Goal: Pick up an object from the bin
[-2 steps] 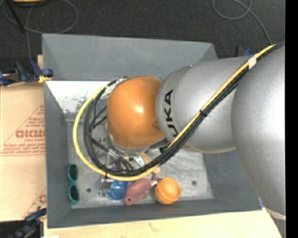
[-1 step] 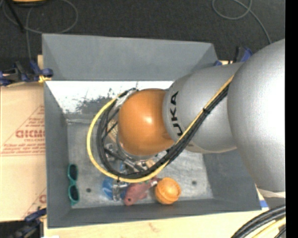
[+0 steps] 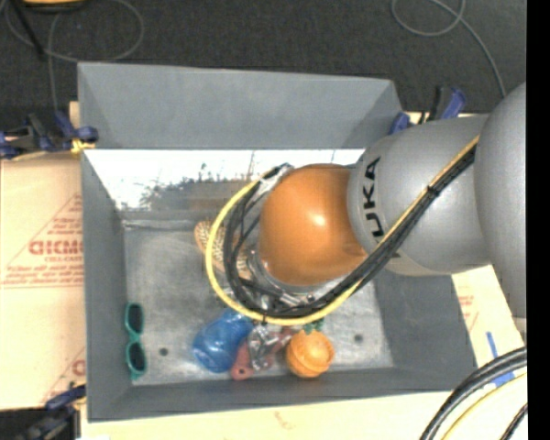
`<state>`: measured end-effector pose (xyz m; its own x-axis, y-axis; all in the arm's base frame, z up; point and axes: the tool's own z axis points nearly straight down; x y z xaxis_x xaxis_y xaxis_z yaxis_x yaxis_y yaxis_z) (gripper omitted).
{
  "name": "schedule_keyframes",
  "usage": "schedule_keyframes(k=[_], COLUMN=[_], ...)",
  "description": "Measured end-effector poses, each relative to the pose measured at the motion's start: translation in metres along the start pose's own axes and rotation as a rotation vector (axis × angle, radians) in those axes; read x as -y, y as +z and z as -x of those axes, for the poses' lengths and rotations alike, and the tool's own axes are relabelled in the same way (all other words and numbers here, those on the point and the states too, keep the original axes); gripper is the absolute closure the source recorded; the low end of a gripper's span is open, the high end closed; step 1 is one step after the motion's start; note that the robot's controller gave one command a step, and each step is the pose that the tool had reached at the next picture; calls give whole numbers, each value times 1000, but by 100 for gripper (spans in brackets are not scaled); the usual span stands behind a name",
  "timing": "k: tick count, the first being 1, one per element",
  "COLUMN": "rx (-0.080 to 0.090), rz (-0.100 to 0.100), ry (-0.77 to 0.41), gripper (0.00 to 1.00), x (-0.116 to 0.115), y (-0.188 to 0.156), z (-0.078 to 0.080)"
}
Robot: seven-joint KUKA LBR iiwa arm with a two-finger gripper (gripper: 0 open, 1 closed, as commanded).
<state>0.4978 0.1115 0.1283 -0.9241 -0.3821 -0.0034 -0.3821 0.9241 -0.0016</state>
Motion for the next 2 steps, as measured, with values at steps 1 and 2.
schedule_keyframes(k=[1, 2], rx=[2, 1], rz=[2, 0], ry=[38, -220], gripper=[0, 0], x=[31, 17], y=[16, 43], z=[6, 19])
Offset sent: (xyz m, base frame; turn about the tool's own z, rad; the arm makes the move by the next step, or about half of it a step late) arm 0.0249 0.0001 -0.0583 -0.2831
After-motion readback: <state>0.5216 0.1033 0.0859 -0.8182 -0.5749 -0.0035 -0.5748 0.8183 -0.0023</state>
